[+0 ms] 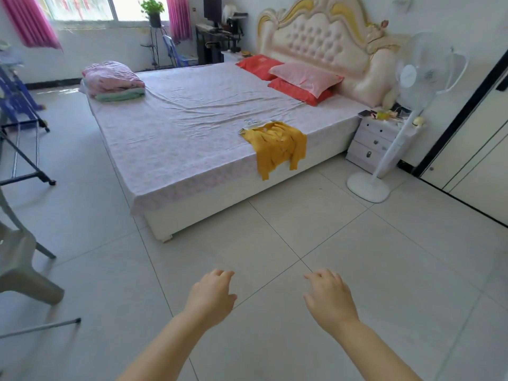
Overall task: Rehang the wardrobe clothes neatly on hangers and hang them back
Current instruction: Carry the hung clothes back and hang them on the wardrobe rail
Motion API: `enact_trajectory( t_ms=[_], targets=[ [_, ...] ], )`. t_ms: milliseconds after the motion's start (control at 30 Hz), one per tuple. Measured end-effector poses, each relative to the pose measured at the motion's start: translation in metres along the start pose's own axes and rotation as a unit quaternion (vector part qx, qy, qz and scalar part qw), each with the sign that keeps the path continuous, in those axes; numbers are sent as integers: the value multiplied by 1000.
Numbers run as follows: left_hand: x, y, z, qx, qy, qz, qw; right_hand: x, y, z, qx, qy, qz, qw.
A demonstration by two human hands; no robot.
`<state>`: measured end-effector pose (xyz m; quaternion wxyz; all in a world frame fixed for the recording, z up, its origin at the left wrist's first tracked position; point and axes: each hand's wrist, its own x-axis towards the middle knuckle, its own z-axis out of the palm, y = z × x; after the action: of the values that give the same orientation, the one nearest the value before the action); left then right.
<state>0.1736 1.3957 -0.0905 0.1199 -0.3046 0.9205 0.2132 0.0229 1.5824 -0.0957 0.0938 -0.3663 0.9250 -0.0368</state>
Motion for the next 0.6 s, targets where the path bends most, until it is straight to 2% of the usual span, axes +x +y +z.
enact_trajectory(
  t_ms=[267,600],
  targets=[
    [148,19,-40,10,-9,-12,1000,155,24,-6,7,-10,-18,1000],
    [336,77,-117,38,-17,-28,999,356,85,-54,26,-46,-26,998]
  ],
)
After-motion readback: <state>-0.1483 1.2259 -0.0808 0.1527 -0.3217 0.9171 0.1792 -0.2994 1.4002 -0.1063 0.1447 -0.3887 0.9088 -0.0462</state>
